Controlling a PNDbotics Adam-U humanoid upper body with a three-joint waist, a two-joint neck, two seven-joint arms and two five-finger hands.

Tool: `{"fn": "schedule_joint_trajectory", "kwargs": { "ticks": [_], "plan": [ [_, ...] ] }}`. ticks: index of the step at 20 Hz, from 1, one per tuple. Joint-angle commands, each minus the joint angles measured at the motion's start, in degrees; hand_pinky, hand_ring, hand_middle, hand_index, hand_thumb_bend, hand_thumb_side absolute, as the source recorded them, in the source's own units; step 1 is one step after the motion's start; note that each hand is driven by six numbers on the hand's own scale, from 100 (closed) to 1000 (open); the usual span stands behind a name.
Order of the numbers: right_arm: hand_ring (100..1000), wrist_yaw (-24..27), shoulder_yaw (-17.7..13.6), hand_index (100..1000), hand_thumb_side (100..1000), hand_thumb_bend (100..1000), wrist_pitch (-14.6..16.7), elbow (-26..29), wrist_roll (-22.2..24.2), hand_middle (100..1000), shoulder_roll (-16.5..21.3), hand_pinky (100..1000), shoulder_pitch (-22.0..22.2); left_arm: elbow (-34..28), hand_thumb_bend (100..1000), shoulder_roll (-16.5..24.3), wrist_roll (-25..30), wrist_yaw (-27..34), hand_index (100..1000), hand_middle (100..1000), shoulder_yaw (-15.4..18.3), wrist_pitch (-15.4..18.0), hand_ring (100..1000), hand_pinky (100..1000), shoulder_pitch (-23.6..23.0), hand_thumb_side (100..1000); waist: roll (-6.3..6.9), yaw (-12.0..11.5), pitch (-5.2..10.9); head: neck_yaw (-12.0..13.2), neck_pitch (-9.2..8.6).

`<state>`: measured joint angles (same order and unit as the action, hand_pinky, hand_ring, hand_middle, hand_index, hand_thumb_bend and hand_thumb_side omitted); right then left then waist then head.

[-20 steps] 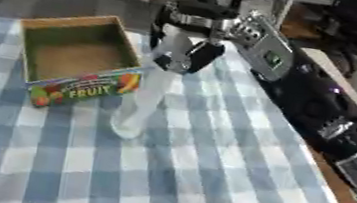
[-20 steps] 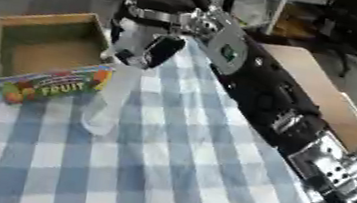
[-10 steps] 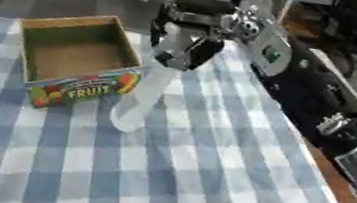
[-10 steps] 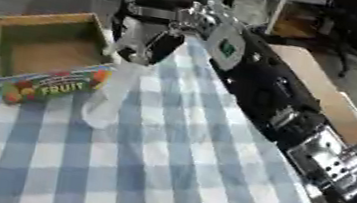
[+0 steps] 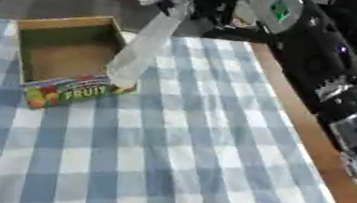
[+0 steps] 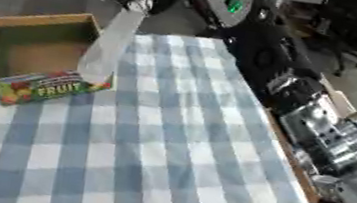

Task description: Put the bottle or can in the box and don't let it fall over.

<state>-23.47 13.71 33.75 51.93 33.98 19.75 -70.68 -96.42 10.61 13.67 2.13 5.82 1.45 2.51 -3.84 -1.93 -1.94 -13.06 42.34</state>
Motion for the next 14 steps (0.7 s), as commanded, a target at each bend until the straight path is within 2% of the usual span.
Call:
{"fn": "schedule_joint_trajectory", "kwargs": {
  "ticks": [1,4,9,10,11,12,13,14],
  "plan": [
    [277,-3.38,-5.23,204,100,100,18.21,-3.5,17.99,191,-0.67,264,-2.98,-0.93,195,0.62,0.66,0.63,747,612,-0.58,0.0,616,805,1.44,1000,0.37,-0.72,0.19,-1.0,-1.66],
    [269,-6.91,-9.59,201,100,100,18.02,-6.27,16.8,185,-1.87,253,-4.28,-0.98,197,0.28,1.37,1.17,747,611,-1.43,-0.13,616,805,2.64,1000,0.6,-2.7,-0.21,-2.08,-2.86],
    [262,-15.18,-15.12,204,100,100,14.43,-9.65,10.83,184,-3.59,246,-4.73,-0.79,199,-0.41,4.02,2.83,747,611,-4.31,-0.42,616,804,6.27,1000,0.98,-8.52,-1.01,-5.12,-5.92],
    [290,-16.72,-16.15,254,100,100,13.56,-9.93,8.92,214,-4.1,268,-4.66,-0.79,199,-0.52,4.45,3.17,747,611,-4.71,-0.45,616,804,6.9,1000,1.02,-9.49,-1.19,-5.59,-6.4],
    [334,-17.95,-17.13,309,100,100,12.76,-10.14,6.59,257,-4.7,329,-4.53,-0.78,199,-0.62,4.8,3.44,747,611,-5.01,-0.5,616,804,7.37,1000,1.05,-10.21,-1.36,-5.97,-6.7],
    [509,-19.26,-17.75,536,100,100,12.21,-10.26,4.17,441,-5.25,563,-4.38,-0.77,199,-0.7,5.05,3.62,747,611,-5.2,-0.54,616,804,7.66,1000,1.07,-10.66,-1.48,-6.25,-6.86],
    [664,-21.04,-18.1,724,100,100,11.91,-10.22,1.75,584,-5.74,726,-4.15,-0.76,199,-0.78,5.25,3.73,746,611,-5.34,-0.59,616,804,7.85,1000,1.08,-10.97,-1.63,-6.56,-6.98],
    [805,-23.12,-18.24,875,100,100,11.91,-10.25,-0.51,742,-6.17,851,-3.91,-0.75,199,-0.85,5.4,3.77,746,611,-5.43,-0.63,616,804,7.97,1000,1.08,-11.15,-1.73,-6.77,-7.07]
  ]
}}
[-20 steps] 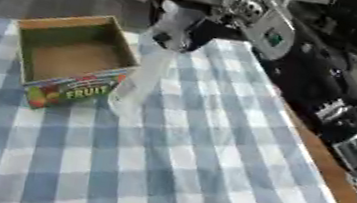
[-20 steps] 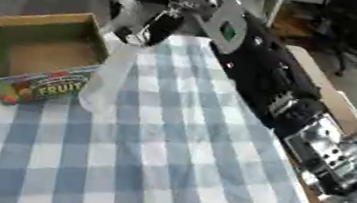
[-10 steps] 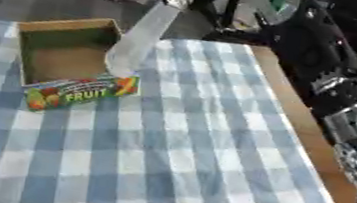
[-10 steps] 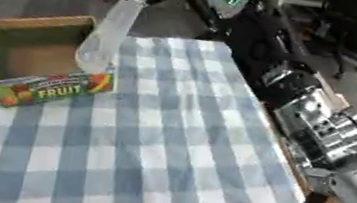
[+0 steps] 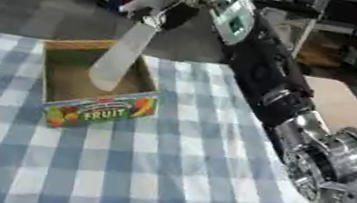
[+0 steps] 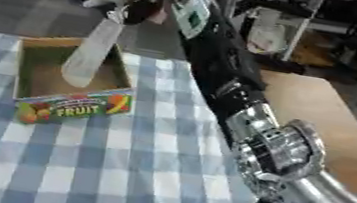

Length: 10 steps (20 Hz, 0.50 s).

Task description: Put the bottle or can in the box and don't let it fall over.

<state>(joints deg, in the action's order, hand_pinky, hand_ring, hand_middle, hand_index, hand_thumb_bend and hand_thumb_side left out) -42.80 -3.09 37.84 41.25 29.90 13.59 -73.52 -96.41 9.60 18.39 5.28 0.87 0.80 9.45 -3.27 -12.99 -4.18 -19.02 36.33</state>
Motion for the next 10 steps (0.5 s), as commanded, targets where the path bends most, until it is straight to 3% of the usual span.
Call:
{"fn": "schedule_joint_trajectory", "kwargs": {
  "ticks": [1,2,3,6,8,10],
  "plan": [
    [863,-5.9,-1.46,934,116,100,8.11,0.09,1.81,807,-0.44,909,-0.7,-0.72,200,0.09,0.8,0.62,746,611,-0.55,-0.03,616,804,1.12,1000,0.49,-0.22,0.4,-1.01,-1.12],
    [955,-7.95,-1.41,999,462,100,8.51,-0.48,0.65,906,-0.77,1000,-0.35,-0.69,200,0.04,0.9,0.61,747,611,-0.6,-0.08,617,804,1.19,1000,0.46,-0.31,0.32,-1.14,-1.16],
    [1000,-10.07,-1.19,1000,671,100,8.89,-1.45,0.53,956,-1.01,1000,0.03,-0.68,200,0.0,0.99,0.58,747,611,-0.63,-0.1,617,804,1.25,1000,0.41,-0.37,0.26,-1.25,-1.22],
    [1000,-15.56,-0.97,1000,885,100,9.49,-4.05,2.75,981,-1.21,1000,0.62,-0.64,200,0.01,1.17,0.42,747,612,-0.57,-0.19,617,805,1.29,1000,0.28,-0.36,0.23,-1.56,-1.35],
    [1000,-18.87,-0.78,1000,971,100,9.5,-4.96,4.52,991,-1.31,1000,1.09,-0.63,200,0.06,1.22,0.3,747,612,-0.51,-0.2,618,804,1.24,1000,0.23,-0.19,0.2,-1.81,-1.53],
    [1000,-21.3,-0.8,1000,1000,100,9.48,-5.49,5.48,993,-1.53,1000,1.76,-0.65,200,0.07,1.29,0.24,747,612,-0.51,-0.17,618,804,1.23,1000,0.25,-0.05,0.17,-1.85,-1.65]
  ]
}}
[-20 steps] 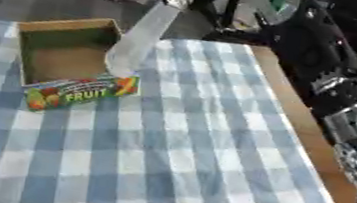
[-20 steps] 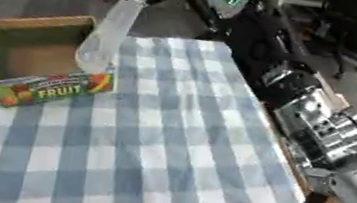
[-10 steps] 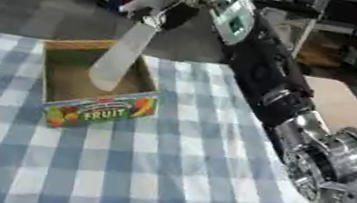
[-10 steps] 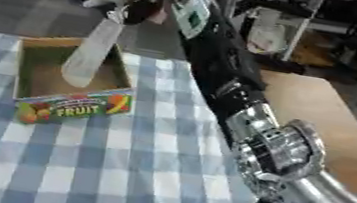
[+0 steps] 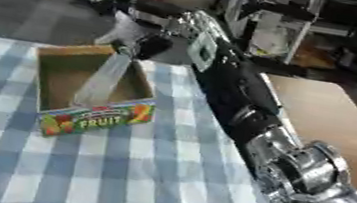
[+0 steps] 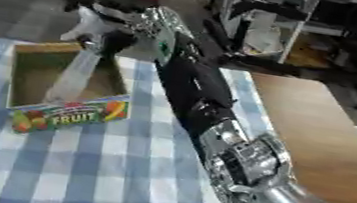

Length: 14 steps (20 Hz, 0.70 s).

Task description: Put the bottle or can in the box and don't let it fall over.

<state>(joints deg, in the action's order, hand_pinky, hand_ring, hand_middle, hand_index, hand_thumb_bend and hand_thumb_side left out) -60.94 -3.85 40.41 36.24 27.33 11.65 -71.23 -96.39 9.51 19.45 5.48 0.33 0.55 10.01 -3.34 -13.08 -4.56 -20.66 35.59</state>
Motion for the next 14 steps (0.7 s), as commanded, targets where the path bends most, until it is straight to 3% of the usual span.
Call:
{"fn": "schedule_joint_trajectory", "kwargs": {
  "ticks": [1,5,8,10,13,14],
  "plan": [
    [1000,-3.71,-0.25,1000,1000,100,6.94,-0.73,8.19,991,0.21,1000,-0.21,-0.68,200,0.17,0.24,0.03,747,612,0.05,0.08,618,804,0.67,1000,0.34,0.08,0.53,-0.23,-0.95],
    [1000,1.08,-2.06,1000,1000,100,7.01,-2.11,7.25,964,-0.53,1000,0.41,-0.66,199,0.16,0.24,-0.01,747,612,0.09,0.1,618,804,0.58,1000,0.46,0.22,0.55,-0.27,-1.19],
    [970,12.03,-3.81,1000,955,100,5.4,-2.35,4.72,930,-0.77,1000,0.31,-0.64,199,0.15,0.28,-0.05,747,612,0.08,0.12,618,804,0.48,1000,0.49,0.34,0.55,-0.36,-1.29],
    [970,18.13,-3.02,1000,955,100,3.56,-1.87,4.29,930,-0.48,1000,0.21,-0.64,199,0.17,0.29,-0.09,747,612,0.09,0.12,618,804,0.46,1000,0.46,0.34,0.55,-0.39,-1.3],
    [970,22.39,-2.07,1000,955,100,1.77,-1.03,5.75,930,-0.14,1000,0.16,-0.64,199,0.18,0.29,-0.11,747,612,0.08,0.13,618,804,0.45,1000,0.44,0.34,0.56,-0.4,-1.3],
    [888,23.27,-2.47,970,752,100,1.43,-0.35,5.76,874,-0.6,923,-0.36,-0.59,200,-0.1,0.31,-0.05,747,612,0.06,0.11,619,804,0.35,1000,0.83,0.31,0.53,-0.61,-1.29]
  ]
}}
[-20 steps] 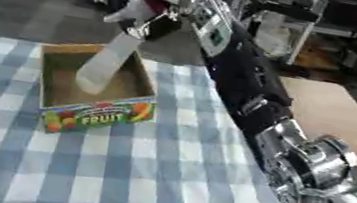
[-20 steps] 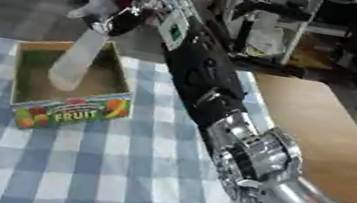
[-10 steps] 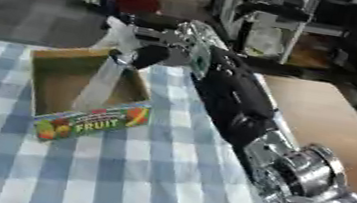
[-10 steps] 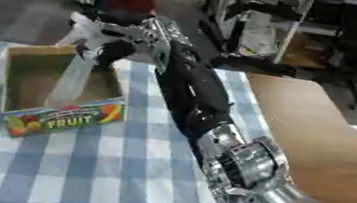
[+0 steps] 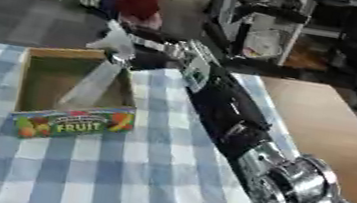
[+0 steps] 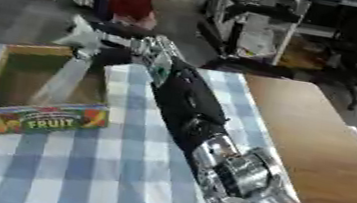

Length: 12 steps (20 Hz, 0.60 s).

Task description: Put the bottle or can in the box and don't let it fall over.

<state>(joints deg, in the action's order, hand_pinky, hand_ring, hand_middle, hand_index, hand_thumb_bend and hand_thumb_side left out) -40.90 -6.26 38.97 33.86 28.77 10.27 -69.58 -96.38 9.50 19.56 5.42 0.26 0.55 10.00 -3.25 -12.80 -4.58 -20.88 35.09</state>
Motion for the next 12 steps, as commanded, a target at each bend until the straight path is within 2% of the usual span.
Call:
{"fn": "schedule_joint_trajectory", "kwargs": {
  "ticks": [1,3,4,5,6,9,12],
  "plan": [
    [885,4.14,-1.05,964,672,100,2.23,3.15,3.84,870,-0.22,921,-2.88,-0.57,200,-0.32,0.15,0.05,746,612,0.19,0.11,619,804,0.29,1000,0.98,0.17,0.48,-0.37,-0.82],
    [891,5.94,-3.61,965,587,100,0.89,5.81,2.36,876,-1.41,933,-4.29,-0.54,201,-0.48,0.07,0.06,746,612,0.29,0.1,619,804,0.24,1000,1.06,0.35,0.48,-0.35,-0.74],
    [893,6.83,-5.0,965,508,100,1.05,7.21,1.52,875,-1.33,937,-4.7,-0.53,201,-0.47,0.03,0.05,746,612,0.32,0.09,619,804,0.23,1000,0.97,0.41,0.5,-0.29,-0.66],
    [893,7.7,-6.38,966,556,100,1.4,8.6,0.68,875,-1.17,946,-4.75,-0.52,200,-0.42,0.01,0.05,746,612,0.35,0.07,619,804,0.21,1000,0.87,0.46,0.53,-0.22,-0.6],
    [892,8.58,-7.8,965,431,100,1.95,10.02,-0.19,873,-0.65,946,-4.79,-0.49,202,-0.34,-0.04,0.03,746,612,0.41,0.05,619,804,0.12,1000,0.72,0.65,0.62,0.0,-0.48],
    [876,11.35,-11.67,957,352,100,2.81,14.52,-2.95,861,1.06,942,-4.18,-0.42,201,0.0,-0.16,-0.13,746,612,0.56,0.01,619,804,-0.24,1000,0.29,1.36,0.85,0.83,0.03],
    [848,14.11,-10.69,954,312,100,1.95,19.01,-5.71,852,3.53,913,-2.45,-0.35,201,0.38,-0.49,-0.38,746,612,0.96,0.05,619,804,-0.92,1000,-0.02,2.64,1.25,2.14,0.95]
  ]
}}
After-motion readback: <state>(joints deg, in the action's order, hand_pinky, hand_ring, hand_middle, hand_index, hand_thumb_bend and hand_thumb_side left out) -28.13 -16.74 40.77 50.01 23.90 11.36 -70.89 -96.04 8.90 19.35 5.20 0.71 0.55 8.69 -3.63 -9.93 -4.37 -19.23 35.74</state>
